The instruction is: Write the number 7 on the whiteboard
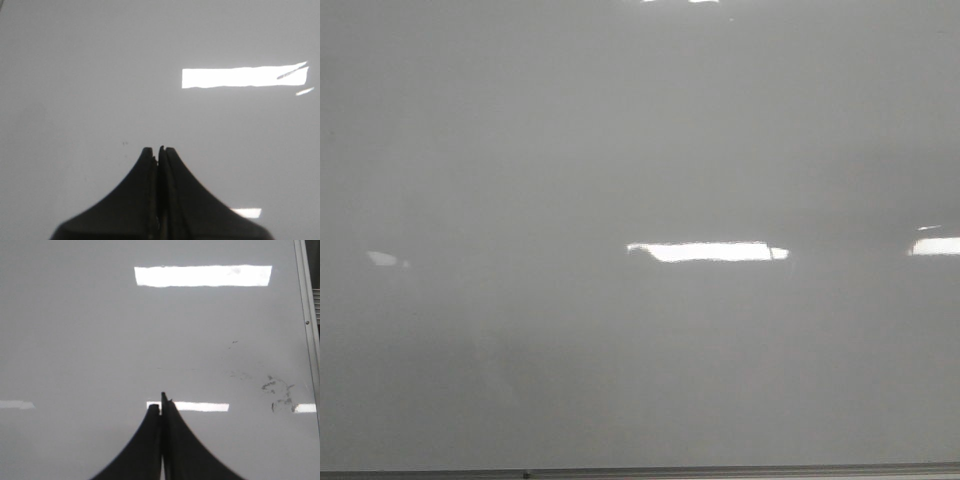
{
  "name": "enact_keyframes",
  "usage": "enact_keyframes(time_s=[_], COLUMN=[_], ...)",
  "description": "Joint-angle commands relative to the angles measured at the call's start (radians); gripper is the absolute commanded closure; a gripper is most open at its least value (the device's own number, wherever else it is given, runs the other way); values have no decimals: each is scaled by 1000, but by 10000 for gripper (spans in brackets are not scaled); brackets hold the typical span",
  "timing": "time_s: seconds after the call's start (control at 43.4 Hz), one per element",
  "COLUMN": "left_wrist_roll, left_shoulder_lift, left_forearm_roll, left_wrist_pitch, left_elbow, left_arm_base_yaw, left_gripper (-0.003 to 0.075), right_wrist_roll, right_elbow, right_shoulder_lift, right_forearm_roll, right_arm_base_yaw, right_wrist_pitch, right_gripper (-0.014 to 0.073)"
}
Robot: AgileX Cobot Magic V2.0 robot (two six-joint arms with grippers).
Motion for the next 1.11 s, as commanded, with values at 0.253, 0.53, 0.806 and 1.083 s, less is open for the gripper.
enact_keyframes(time_s=[0.253, 0.53, 0.806, 1.083], left_wrist_roll=[-8, -8, -8, -8], left_shoulder_lift=[217, 372, 425, 444], left_forearm_roll=[-11, -11, -11, -9], left_wrist_pitch=[358, 492, 496, 464], left_elbow=[-453, -538, -483, -439], left_arm_base_yaw=[-6, -6, -6, -6], left_gripper=[741, 741, 741, 741], right_wrist_roll=[-6, -6, -6, -25], right_elbow=[-361, -451, -434, -434], right_shoulder_lift=[298, 464, 567, 626], right_forearm_roll=[-6, 0, 0, 0], right_arm_base_yaw=[-2, -2, -2, 31], right_wrist_pitch=[272, 416, 418, 410], right_gripper=[661, 661, 661, 658])
